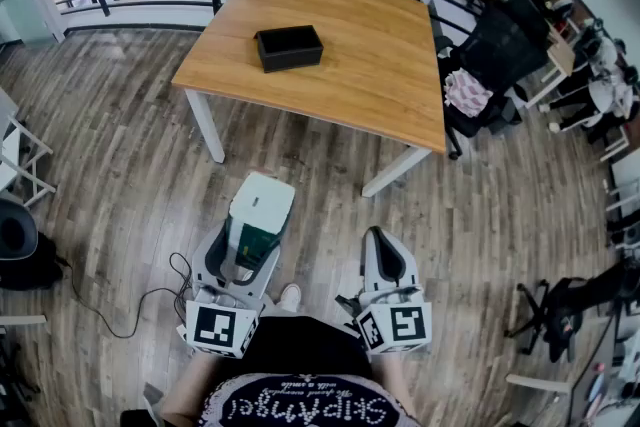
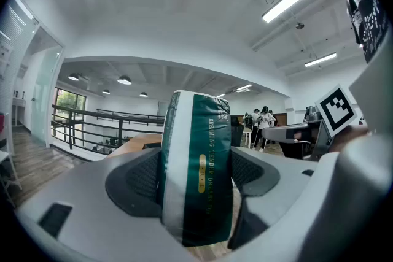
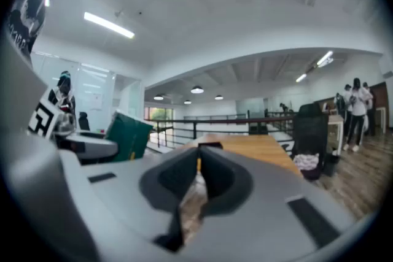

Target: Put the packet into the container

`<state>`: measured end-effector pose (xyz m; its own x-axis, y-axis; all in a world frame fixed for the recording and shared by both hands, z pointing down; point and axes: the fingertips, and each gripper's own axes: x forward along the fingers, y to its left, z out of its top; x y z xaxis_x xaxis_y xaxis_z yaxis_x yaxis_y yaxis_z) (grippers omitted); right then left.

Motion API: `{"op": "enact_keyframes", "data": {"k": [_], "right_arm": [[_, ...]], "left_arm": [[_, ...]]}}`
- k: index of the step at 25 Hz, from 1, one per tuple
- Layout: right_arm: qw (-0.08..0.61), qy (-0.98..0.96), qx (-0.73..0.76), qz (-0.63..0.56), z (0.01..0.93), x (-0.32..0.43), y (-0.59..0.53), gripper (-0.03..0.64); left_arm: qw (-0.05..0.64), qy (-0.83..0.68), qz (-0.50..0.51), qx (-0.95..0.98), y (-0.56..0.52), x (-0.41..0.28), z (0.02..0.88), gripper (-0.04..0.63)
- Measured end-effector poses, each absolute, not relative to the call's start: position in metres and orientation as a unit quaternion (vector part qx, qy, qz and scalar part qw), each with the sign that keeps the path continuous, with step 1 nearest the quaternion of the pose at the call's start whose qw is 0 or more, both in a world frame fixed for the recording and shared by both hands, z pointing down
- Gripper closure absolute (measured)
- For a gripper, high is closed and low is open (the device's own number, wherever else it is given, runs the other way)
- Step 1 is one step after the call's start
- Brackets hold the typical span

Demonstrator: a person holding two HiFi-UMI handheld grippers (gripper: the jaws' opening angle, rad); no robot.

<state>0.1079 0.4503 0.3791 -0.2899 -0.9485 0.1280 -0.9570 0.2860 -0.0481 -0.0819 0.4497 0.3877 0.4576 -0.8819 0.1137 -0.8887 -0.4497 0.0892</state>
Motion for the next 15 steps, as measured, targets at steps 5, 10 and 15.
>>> {"op": "enact_keyframes", "data": {"k": [5,10,15], "right_arm": [[0.037,-0.8,0.596,0.055,0.3791,0.1074,0.4522,0.577],[0.038,-0.806,0.589,0.051,0.3751,0.1039,0.4506,0.577],[0.042,-0.811,0.582,0.043,0.375,0.1046,0.4479,0.577]], "left_arm": [[0.065,-0.519,0.023,0.852,0.4494,-0.0827,0.384,0.238],[0.061,-0.524,0.022,0.849,0.4492,-0.0849,0.3798,0.238],[0.061,-0.531,0.018,0.845,0.4484,-0.084,0.3801,0.238]]}}
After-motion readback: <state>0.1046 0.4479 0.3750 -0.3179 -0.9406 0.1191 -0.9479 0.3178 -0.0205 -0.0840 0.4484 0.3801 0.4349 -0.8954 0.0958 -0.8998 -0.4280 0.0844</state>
